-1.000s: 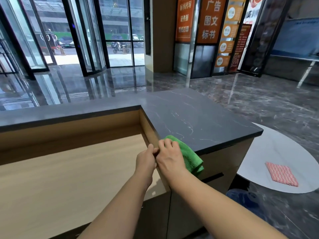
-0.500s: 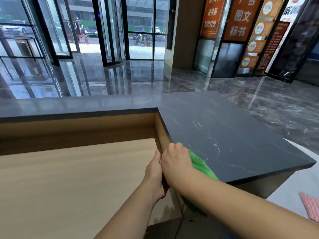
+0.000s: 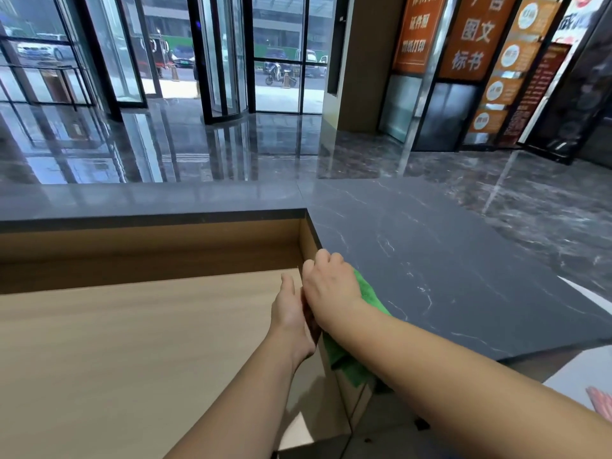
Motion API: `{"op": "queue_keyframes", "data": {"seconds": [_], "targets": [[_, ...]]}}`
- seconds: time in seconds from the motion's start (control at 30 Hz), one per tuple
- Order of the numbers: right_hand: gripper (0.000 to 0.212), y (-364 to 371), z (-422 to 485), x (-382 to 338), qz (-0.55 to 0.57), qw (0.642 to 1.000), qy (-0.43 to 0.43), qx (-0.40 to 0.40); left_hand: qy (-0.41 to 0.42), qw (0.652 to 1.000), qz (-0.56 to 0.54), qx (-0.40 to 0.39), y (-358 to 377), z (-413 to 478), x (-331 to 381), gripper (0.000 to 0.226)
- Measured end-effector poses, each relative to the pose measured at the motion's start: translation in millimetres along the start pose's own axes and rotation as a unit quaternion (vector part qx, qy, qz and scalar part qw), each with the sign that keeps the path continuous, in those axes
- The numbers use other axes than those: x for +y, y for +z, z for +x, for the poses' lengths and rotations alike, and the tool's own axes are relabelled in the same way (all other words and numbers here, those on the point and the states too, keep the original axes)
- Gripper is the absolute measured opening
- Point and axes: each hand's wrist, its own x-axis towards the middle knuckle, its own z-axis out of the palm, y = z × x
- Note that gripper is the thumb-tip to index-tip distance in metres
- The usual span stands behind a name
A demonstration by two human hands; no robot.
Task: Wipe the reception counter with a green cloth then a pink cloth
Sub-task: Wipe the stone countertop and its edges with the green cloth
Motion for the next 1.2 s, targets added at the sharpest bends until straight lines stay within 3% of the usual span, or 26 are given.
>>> {"op": "queue_keyframes", "data": {"seconds": [0.73,1.0,1.2], "targets": [[0.025,22.8,187.5,40.6,0.037,0.999,-0.024,0.02,0.04,0.999,-0.004,-0.033,12.0,159.1,60.4,0.076],[0.025,28.3,182.4,39.7,0.023,1.0,-0.016,0.011,0.062,0.998,0.029,-0.01,10.5,163.0,58.7,0.077],[0.029,20.1,139.7,36.6,0.039,0.999,-0.002,-0.024,0.05,0.995,0.066,-0.051,1.0,132.0,45.9,0.085]]}}
